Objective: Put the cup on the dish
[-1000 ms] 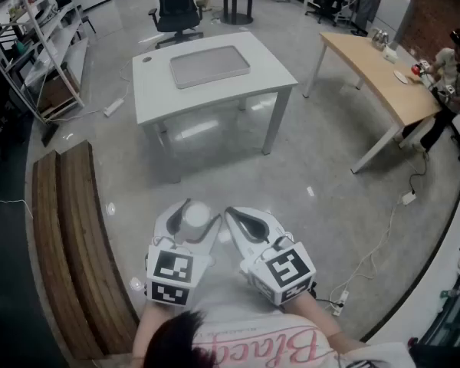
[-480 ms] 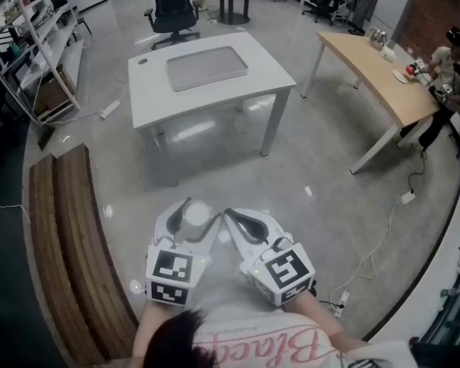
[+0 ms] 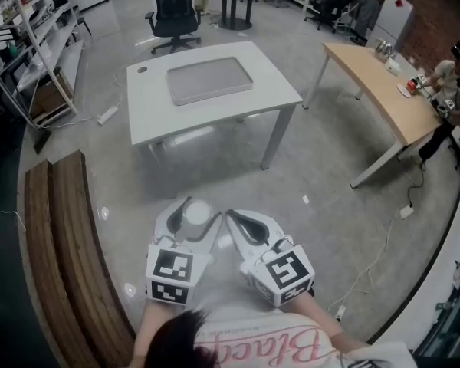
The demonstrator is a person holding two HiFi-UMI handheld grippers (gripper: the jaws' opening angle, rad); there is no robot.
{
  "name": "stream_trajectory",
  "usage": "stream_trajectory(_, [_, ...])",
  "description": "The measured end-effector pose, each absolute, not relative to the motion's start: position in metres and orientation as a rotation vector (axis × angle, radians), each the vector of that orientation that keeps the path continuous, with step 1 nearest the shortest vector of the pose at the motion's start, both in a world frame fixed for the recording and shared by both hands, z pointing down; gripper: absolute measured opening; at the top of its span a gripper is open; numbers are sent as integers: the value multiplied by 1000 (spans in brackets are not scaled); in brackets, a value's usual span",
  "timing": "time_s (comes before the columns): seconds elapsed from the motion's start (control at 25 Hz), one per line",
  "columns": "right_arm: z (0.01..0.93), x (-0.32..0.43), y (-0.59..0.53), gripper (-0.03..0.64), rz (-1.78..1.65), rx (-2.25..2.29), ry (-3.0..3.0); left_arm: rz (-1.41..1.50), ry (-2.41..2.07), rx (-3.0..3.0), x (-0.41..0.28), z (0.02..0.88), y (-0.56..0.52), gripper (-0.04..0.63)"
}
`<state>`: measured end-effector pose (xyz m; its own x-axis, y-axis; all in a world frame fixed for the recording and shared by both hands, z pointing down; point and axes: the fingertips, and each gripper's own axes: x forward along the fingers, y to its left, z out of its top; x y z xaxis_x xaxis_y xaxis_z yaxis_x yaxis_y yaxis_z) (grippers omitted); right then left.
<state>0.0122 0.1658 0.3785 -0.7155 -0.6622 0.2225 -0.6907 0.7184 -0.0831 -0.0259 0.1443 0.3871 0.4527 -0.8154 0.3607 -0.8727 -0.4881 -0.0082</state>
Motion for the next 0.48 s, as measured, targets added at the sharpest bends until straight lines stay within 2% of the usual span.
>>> stream_trajectory(0.48, [373,1,76,2,254,1120,-2690,430,-1449,2535,-38,379,44,268])
